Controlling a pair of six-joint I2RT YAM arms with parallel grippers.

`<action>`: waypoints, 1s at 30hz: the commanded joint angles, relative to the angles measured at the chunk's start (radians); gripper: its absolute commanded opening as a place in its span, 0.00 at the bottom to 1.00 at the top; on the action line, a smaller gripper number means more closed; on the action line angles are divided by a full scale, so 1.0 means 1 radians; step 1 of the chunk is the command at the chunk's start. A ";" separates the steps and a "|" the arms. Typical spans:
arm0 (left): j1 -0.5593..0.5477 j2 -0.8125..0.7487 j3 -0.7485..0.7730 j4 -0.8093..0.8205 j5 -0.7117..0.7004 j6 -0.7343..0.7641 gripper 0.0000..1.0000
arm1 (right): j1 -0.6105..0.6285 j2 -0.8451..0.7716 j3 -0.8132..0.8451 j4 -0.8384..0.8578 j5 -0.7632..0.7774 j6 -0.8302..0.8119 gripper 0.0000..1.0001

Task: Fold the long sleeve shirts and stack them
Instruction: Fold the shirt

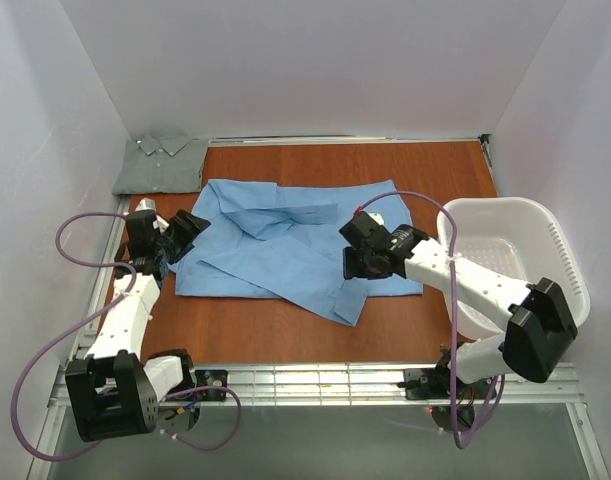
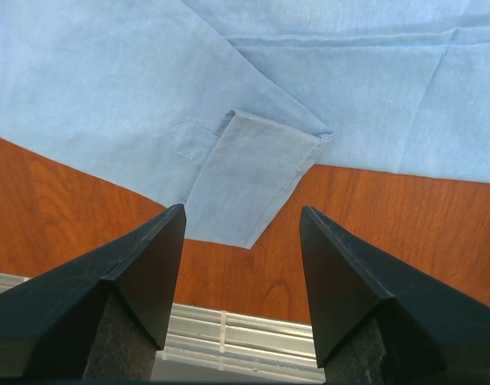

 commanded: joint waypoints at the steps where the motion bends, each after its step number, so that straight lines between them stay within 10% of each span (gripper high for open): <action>1: -0.011 -0.071 0.008 -0.154 -0.074 0.191 0.84 | 0.042 0.050 0.039 -0.093 0.057 0.048 0.55; 30: -0.156 -0.171 -0.086 -0.074 -0.210 0.236 0.84 | 0.091 0.404 0.079 -0.090 0.101 0.464 0.35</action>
